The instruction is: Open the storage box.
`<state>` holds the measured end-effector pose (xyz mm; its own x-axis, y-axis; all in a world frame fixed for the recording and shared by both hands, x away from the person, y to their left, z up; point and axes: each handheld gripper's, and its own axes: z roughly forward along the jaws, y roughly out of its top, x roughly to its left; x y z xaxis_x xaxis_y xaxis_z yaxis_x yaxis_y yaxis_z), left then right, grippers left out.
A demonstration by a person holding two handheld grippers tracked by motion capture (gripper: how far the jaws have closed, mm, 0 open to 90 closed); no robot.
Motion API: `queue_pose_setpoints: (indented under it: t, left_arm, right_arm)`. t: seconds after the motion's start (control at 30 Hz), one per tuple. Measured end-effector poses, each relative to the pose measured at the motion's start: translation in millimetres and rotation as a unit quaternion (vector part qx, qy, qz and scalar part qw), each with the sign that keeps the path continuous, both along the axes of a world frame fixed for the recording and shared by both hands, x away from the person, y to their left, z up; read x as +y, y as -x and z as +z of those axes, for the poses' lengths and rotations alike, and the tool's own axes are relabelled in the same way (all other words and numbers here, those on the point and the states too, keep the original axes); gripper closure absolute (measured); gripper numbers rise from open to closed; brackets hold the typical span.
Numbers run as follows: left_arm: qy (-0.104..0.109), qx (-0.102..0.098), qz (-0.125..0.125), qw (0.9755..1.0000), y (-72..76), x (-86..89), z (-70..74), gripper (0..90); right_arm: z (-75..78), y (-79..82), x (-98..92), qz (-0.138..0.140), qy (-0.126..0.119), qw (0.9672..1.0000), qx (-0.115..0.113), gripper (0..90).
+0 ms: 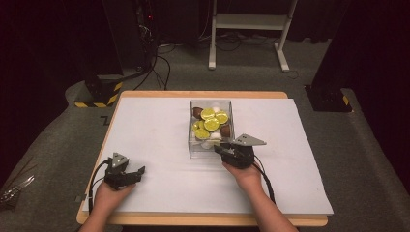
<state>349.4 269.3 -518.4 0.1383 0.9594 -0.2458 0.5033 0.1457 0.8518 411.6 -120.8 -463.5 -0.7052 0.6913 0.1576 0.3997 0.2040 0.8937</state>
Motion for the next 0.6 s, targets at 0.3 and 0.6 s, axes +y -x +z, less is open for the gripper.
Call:
queue_pose_setpoints:
  t: [0.3, 0.6]
  left_arm:
    - [0.001, 0.0, 0.001, 1.0, 0.0, -0.2, 0.0, 25.2]
    - [0.002, -0.001, 0.001, 1.0, 0.0, -0.3, -0.1, 25.2]
  right_arm:
    - [-0.7, -1.6, 2.0, 0.017, 0.0, 0.9998, -0.007, 66.7]
    - [-3.1, -5.9, -0.2, 0.029, -0.01, 0.9995, -0.003, 69.4]
